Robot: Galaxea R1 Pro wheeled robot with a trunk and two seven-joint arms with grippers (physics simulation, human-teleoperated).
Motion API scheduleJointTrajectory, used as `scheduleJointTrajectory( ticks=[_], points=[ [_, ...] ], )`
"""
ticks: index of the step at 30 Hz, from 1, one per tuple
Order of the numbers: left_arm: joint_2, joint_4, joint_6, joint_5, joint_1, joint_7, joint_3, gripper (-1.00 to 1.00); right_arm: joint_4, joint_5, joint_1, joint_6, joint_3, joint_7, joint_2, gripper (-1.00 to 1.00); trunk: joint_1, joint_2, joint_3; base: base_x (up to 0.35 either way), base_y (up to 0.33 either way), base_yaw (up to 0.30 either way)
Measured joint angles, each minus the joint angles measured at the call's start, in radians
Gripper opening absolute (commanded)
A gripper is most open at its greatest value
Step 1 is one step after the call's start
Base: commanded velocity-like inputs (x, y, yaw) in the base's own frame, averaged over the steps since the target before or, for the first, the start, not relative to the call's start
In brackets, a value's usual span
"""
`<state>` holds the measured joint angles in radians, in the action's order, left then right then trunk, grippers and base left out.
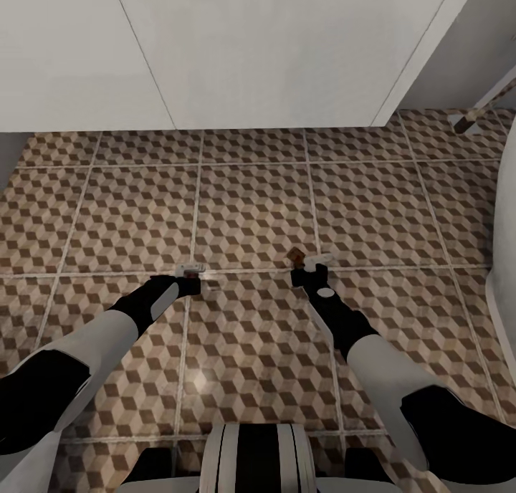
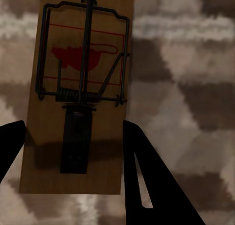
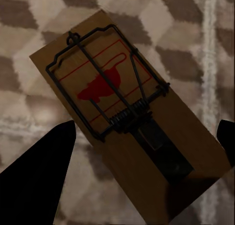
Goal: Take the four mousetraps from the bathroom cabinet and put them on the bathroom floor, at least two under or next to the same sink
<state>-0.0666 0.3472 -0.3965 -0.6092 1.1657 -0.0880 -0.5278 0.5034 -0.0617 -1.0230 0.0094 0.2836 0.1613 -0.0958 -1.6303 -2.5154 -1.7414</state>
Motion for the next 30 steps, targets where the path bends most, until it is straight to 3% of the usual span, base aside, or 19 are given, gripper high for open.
scheduleJointTrajectory(
  ticks=[4, 7, 13, 18, 24, 30],
  points=[
    [0.000, 0.001, 0.000, 0.000, 0.000, 0.000, 0.001, -1.00, -0.060, -0.006, 0.001, -0.130, -0.002, 0.167, -0.001, -1.00, 0.000, 0.000, 0.000, 0.000, 0.000, 0.000],
    [0.000, 0.002, 0.001, 0.000, 0.000, 0.000, 0.002, -1.00, -0.094, -0.021, 0.001, -0.178, -0.004, 0.218, -0.001, -1.00, 0.000, 0.000, 0.000, 0.000, 0.000, 0.000],
    [-0.001, 0.064, -0.002, 0.001, 0.000, 0.000, 0.004, -1.00, -0.161, -0.105, 0.001, -0.191, -0.004, 0.236, -0.001, -1.00, 0.000, 0.000, 0.000, 0.000, 0.000, 0.000],
    [-0.001, 0.079, -0.003, 0.002, 0.000, 0.000, 0.007, -1.00, -0.184, -0.113, 0.001, -0.179, -0.002, 0.238, -0.004, -1.00, 0.000, 0.000, 0.000, 0.000, 0.000, 0.000],
    [-0.001, 0.081, -0.003, 0.002, 0.000, 0.000, 0.007, -1.00, -0.189, -0.111, 0.001, -0.099, -0.003, 0.235, -0.004, -1.00, 0.000, 0.000, 0.000, 0.000, 0.000, 0.000],
    [-0.001, 0.081, -0.003, 0.002, 0.000, 0.000, 0.005, -1.00, -0.189, -0.109, 0.001, -0.086, -0.002, 0.224, -0.004, -1.00, 0.000, 0.000, 0.000, 0.000, 0.000, 0.000]
  ],
)
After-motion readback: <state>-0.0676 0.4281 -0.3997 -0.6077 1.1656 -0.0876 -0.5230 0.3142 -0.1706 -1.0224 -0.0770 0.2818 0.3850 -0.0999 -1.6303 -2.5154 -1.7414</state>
